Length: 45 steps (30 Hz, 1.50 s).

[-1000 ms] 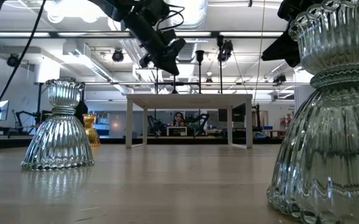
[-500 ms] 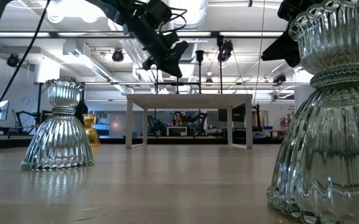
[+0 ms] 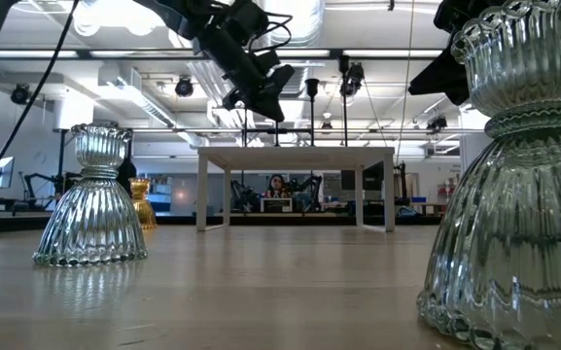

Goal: Pick & Place candle stick holders
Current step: Put the black candle holder on the shelf, then put the top yellow glass candle holder on the shelf

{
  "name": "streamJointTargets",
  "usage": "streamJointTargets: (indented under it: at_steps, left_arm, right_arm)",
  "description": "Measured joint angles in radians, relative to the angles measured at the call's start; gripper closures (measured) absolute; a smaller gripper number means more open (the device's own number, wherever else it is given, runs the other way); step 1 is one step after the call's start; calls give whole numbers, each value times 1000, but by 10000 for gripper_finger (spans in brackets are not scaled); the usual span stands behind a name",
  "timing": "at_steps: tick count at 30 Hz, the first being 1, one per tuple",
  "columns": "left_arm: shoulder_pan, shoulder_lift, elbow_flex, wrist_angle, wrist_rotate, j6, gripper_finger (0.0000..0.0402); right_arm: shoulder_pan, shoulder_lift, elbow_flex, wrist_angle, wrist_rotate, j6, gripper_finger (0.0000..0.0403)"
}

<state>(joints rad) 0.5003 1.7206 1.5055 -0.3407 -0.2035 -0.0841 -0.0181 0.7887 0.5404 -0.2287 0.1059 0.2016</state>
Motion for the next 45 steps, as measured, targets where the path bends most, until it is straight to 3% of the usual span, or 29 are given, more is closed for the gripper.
streamJointTargets:
  at_steps: [25,35,45]
  left_arm:
    - [2,-2,3,-50,0,-11,240]
    - [0,-41,19,-180,9,-19,232]
    - [-35,-189,13,-315,101,-29,233]
  right_arm:
    - [0,0,0,0,0,0,335]
    - [0,0,0,0,0,0,335]
    - [0,0,0,-1,0,0,335]
